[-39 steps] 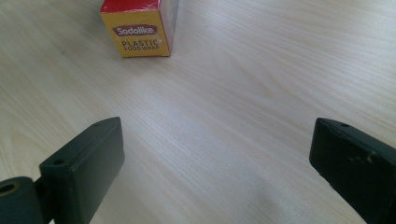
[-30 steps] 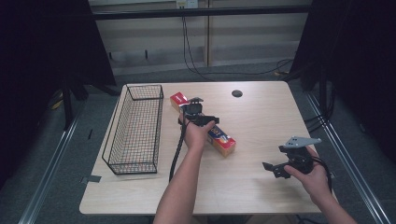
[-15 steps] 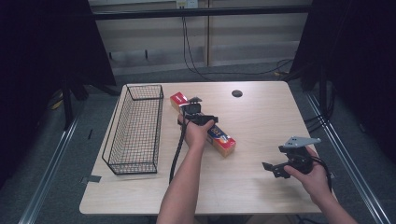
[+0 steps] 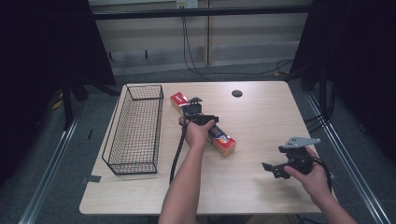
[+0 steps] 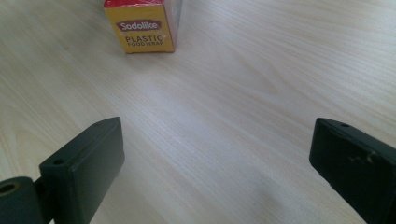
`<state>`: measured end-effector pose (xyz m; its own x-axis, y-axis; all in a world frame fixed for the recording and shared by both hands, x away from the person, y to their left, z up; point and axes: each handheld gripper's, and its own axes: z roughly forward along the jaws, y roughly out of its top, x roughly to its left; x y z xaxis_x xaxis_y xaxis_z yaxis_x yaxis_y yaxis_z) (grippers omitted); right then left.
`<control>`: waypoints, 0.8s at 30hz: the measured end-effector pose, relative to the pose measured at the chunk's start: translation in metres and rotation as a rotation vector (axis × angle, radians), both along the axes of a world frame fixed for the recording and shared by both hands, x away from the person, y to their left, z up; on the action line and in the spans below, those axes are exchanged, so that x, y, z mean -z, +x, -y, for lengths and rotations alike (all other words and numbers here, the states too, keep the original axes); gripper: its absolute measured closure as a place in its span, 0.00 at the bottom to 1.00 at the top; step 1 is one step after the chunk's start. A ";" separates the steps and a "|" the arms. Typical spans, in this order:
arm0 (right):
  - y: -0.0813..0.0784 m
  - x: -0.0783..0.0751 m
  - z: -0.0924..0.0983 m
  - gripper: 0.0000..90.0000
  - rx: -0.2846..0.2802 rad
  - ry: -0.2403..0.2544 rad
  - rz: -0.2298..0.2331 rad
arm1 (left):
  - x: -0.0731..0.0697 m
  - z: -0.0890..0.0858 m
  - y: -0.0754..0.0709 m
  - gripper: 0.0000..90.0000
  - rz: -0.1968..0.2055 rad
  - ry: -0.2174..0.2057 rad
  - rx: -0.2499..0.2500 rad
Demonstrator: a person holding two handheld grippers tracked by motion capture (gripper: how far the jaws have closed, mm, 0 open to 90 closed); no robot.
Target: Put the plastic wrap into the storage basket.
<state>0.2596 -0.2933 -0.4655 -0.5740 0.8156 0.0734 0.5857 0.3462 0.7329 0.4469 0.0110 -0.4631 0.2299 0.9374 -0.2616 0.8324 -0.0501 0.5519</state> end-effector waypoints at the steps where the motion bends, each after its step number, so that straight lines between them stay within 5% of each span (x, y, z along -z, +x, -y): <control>1: 0.000 0.000 0.000 0.03 0.001 -0.002 0.006 | 0.000 0.000 0.000 0.04 -0.002 -0.008 -0.008; 24: 0.000 -0.002 0.001 0.04 0.030 0.013 0.013 | -0.003 0.003 0.000 0.12 -0.046 -0.022 -0.079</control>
